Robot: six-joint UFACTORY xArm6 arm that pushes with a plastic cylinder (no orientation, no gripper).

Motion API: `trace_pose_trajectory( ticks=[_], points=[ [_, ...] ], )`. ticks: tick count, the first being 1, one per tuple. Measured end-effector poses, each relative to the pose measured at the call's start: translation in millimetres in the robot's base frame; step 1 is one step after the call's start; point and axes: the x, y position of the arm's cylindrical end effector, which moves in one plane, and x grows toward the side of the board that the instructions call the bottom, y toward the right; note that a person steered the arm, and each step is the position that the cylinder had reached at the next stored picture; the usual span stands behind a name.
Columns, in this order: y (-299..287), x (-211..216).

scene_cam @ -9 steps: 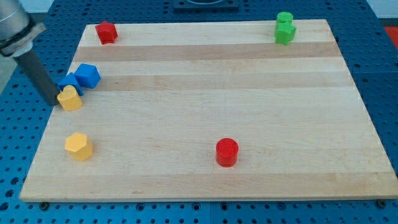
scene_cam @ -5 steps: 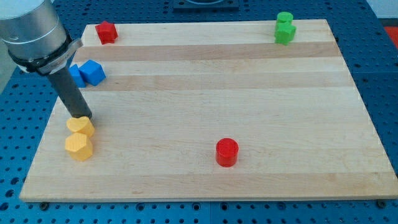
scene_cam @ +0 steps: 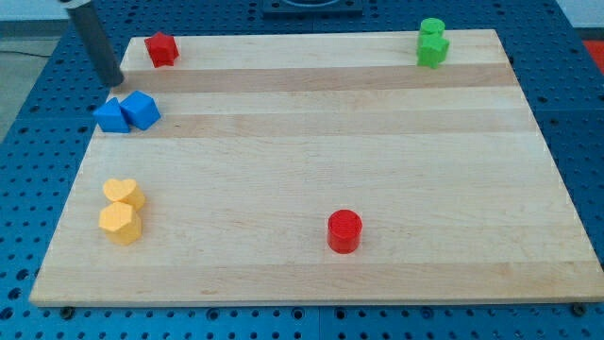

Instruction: Move the blue cube to the top center

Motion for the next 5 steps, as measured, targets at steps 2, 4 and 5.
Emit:
trace_pose_trajectory(
  ticks=[2,4,5],
  points=[
    [52.1,90.3],
    [82.5,49.1],
    [85.6,23.5]
  ],
)
